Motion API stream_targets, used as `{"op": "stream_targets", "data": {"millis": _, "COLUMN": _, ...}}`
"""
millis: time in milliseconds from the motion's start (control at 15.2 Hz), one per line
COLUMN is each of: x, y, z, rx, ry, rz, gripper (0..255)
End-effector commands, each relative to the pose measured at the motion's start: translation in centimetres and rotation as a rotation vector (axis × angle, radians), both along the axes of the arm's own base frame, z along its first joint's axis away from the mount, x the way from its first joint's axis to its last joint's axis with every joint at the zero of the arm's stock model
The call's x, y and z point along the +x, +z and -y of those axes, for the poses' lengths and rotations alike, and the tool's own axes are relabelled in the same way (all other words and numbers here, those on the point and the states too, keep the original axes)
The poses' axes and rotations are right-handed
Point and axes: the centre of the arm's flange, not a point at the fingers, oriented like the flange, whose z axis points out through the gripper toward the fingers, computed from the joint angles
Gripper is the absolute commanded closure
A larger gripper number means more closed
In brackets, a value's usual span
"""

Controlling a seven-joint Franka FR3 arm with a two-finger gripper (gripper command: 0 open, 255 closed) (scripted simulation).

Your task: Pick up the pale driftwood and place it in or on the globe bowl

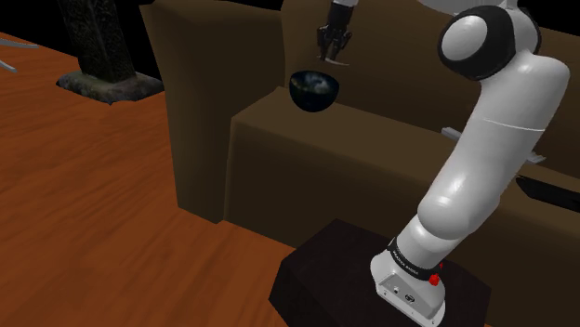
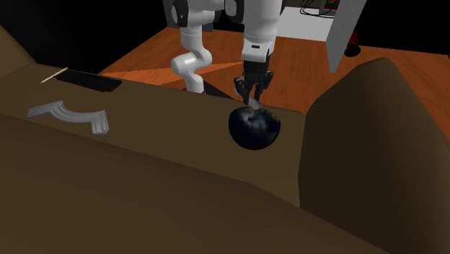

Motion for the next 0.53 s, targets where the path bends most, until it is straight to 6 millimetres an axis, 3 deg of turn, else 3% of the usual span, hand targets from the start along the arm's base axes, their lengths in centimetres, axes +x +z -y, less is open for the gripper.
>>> {"op": "stream_targets", "data": {"millis": 0, "x": 2.5, "y": 0.6, "z": -0.2, "rx": 0.0, "ry": 0.001, "rz": 0.0, "gripper": 255}}
{"op": "stream_targets", "data": {"millis": 66, "x": 4.3, "y": 0.7, "z": -0.2, "rx": 0.0, "ry": 0.001, "rz": 0.0, "gripper": 255}}
{"op": "stream_targets", "data": {"millis": 462, "x": 4.3, "y": -2.5, "z": -0.2, "rx": 0.0, "ry": 0.001, "rz": 0.0, "gripper": 255}}
